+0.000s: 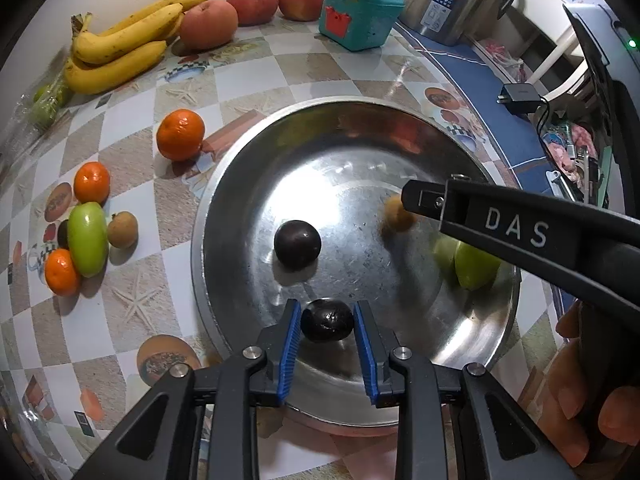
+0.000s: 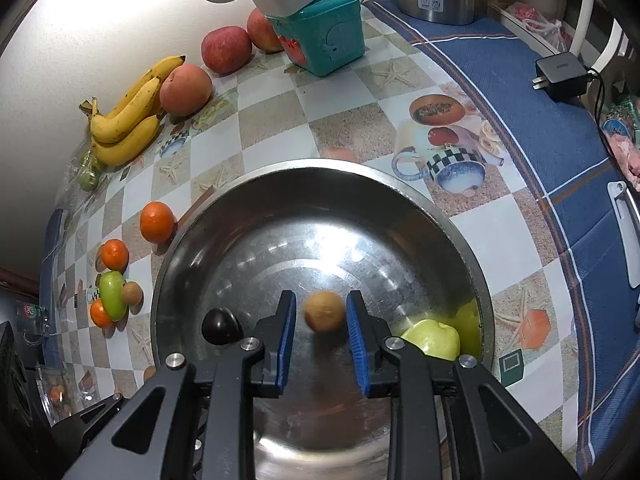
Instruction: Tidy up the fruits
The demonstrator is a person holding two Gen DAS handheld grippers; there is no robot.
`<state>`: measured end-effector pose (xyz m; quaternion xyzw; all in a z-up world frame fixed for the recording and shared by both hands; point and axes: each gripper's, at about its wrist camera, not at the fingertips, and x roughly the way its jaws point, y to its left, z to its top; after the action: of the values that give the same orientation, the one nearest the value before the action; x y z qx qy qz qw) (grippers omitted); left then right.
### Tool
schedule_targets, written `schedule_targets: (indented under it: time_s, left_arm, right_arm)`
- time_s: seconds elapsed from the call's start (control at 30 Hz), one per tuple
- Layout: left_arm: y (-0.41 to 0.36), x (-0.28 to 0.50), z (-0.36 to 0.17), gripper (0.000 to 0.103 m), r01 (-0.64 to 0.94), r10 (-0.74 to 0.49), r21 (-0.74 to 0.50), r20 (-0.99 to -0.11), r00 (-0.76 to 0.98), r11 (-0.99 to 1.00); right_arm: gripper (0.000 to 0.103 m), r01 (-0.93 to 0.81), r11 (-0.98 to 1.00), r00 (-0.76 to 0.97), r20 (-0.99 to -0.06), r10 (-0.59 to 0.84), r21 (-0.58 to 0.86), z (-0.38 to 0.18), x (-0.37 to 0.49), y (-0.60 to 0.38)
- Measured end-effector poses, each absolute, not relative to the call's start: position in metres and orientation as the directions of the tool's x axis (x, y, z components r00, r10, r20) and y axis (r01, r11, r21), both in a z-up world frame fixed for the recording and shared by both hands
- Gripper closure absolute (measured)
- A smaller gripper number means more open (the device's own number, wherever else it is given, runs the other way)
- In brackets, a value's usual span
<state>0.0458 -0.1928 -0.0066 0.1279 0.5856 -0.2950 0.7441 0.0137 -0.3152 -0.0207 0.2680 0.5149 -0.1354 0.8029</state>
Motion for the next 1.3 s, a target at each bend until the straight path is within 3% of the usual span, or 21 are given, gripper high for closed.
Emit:
schedule_targets:
  time_s: [0.07, 0.17, 0.5, 0.63, 0.73, 0.83, 0.87, 0.93, 1.3]
  left_arm:
    - [-0.193, 0.045, -0.004, 0.068, 0.589, -0.292, -0.157, -0.946, 0.142, 0.793]
    - [-0.192, 0.045, 0.001, 0.048, 0.579, -0.295, -0.157, -0.943, 0.152, 0.8]
    - [-0.183, 0.048, 0.014, 0.031, 0.547, -0.29, -0.136, -0.934, 0.206, 0.826]
    - [-0.173, 0.056, 0.016, 0.024, 0.507, -0.285, -0.138, -0.932, 0.225, 0.851]
    - [-0.164, 0.062, 0.018, 0.012, 0.461, -0.267, -0.122, -0.927, 0.263, 0.879]
    - [-0.153, 0.069, 0.021, 0.004, 0.414, -0.255, -0.116, -0.92, 0.298, 0.903]
    - [-0.148, 0.072, 0.023, 0.001, 0.397, -0.255, -0.118, -0.916, 0.311, 0.91]
    - [-0.14, 0.076, 0.024, 0.0, 0.368, -0.25, -0.119, -0.91, 0.332, 0.922]
    - [-0.1, 0.096, 0.022, 0.0, 0.222, -0.193, -0.114, -0.906, 0.377, 0.968]
  right_arm:
    - [0.067, 0.495, 0.82, 0.432, -0.9, 0.053, 0.286, -0.02, 0.014, -0.315]
    - [0.065, 0.494, 0.822, 0.436, -0.899, 0.045, 0.282, -0.017, 0.014, -0.315]
    - [0.062, 0.502, 0.816, 0.471, -0.882, 0.02, 0.287, 0.0, 0.008, -0.319]
    - [0.055, 0.507, 0.814, 0.466, -0.885, 0.016, 0.282, -0.001, 0.008, -0.321]
    - [0.045, 0.5, 0.819, 0.47, -0.883, 0.015, 0.28, -0.001, 0.008, -0.32]
    - [0.043, 0.489, 0.829, 0.474, -0.881, 0.01, 0.272, 0.0, 0.009, -0.317]
    - [0.038, 0.486, 0.83, 0.476, -0.879, 0.009, 0.272, 0.0, 0.009, -0.317]
    - [0.026, 0.483, 0.833, 0.48, -0.877, 0.005, 0.27, 0.001, 0.009, -0.316]
    - [0.016, 0.478, 0.835, 0.481, -0.877, 0.01, 0.272, -0.002, 0.01, -0.314]
